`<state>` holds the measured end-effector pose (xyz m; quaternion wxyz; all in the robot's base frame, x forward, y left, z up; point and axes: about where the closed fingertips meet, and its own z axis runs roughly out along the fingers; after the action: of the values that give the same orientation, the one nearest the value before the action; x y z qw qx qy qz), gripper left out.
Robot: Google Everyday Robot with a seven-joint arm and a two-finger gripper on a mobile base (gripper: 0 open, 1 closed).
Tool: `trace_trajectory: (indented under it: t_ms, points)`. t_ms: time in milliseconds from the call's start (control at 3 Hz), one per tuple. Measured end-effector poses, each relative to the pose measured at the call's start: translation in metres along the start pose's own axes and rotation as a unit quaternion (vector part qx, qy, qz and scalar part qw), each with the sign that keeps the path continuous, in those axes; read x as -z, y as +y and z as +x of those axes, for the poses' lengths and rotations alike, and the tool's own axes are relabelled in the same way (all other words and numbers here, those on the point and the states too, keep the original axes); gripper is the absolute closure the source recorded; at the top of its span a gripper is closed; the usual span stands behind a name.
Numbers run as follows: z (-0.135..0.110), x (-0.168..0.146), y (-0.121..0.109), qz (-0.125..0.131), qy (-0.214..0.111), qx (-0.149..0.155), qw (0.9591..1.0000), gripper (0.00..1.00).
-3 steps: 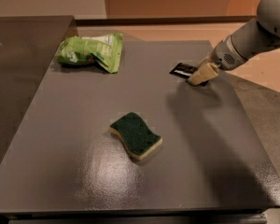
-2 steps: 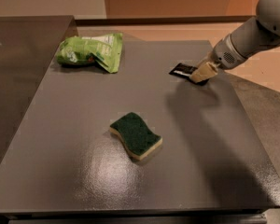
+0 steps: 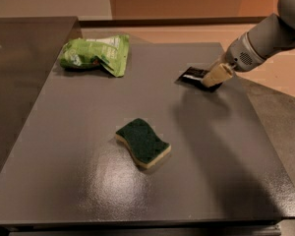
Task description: Move rxbar chocolate near sponge
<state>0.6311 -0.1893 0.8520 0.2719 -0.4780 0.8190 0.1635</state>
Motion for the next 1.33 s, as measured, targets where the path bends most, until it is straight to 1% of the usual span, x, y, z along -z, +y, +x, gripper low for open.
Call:
trace_trajectory:
  t_ms: [333,667,1000,1333]
  points:
    - [-0.012,0.015,0.028,-0.023,-0.014,0.010,0.9996,1.00]
    - [-0.016,0.018,0.058,-0.053,-0.019,0.017,0.9983,1.00]
    - [-0.014,0.017,0.088,-0.083,-0.018,0.022,0.9962,1.00]
    - [-0.009,0.012,0.115,-0.103,-0.021,0.038,0.9937,1.00]
